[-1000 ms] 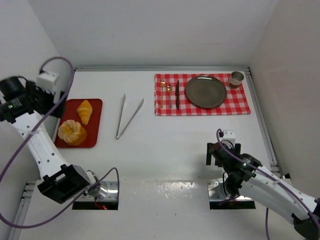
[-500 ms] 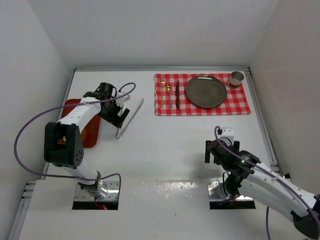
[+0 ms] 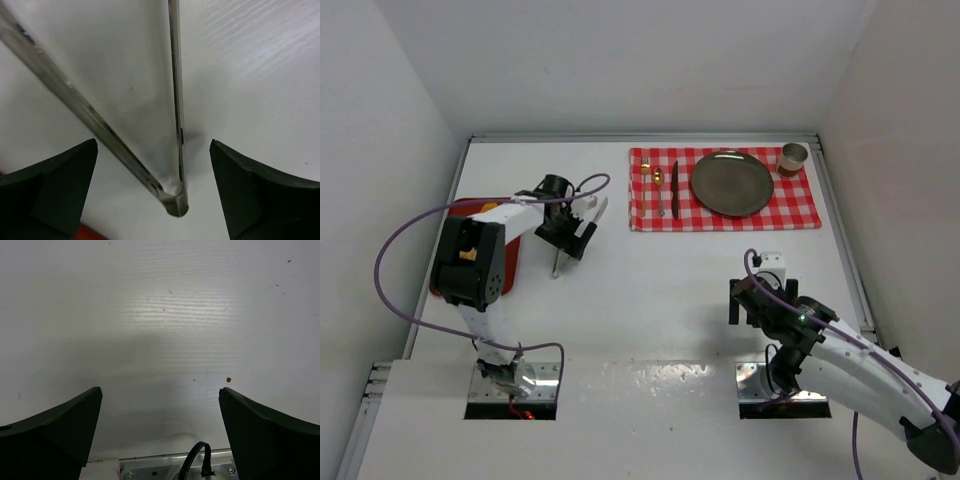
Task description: Place the bread
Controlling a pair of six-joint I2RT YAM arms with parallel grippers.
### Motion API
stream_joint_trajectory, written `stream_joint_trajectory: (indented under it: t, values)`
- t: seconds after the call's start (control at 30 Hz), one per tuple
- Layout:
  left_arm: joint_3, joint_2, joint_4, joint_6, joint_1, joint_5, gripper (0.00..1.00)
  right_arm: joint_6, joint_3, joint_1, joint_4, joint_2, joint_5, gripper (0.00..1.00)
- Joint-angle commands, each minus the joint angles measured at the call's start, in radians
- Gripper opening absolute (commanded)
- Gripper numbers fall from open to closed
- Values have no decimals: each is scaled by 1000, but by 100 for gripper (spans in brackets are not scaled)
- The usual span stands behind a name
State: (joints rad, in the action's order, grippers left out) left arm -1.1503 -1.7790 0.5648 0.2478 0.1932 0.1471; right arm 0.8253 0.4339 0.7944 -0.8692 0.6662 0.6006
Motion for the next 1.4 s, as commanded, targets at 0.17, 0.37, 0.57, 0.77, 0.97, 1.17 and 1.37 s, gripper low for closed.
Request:
stream_joint_trajectory:
  t: [0.17, 0.37, 0.57, 0.77, 0.97, 1.17, 1.37]
  values:
    - [-89, -157, -98, -77, 17, -106, 91, -49, 69, 0, 2, 13, 65, 100]
    - [-141, -195, -88, -101, 28, -124, 64, -57, 92, 2, -13, 18, 85, 100]
    - [-239, -111, 45, -110, -6, -109, 53, -45, 85, -1, -30, -8, 99, 100]
    - [-569, 7, 372, -82, -81, -37, 53, -68, 86, -4, 1, -1, 100, 100]
    - [-609, 108, 467, -73, -161, -70, 52, -69, 82, -3, 16, 13, 90, 100]
    - [-525, 274, 509, -61, -400, -50, 53, -80, 65, 0, 27, -7, 84, 100]
    - [-348, 386, 489, 37, -609, -26, 55, -101, 31, 0, 74, -5, 56, 100]
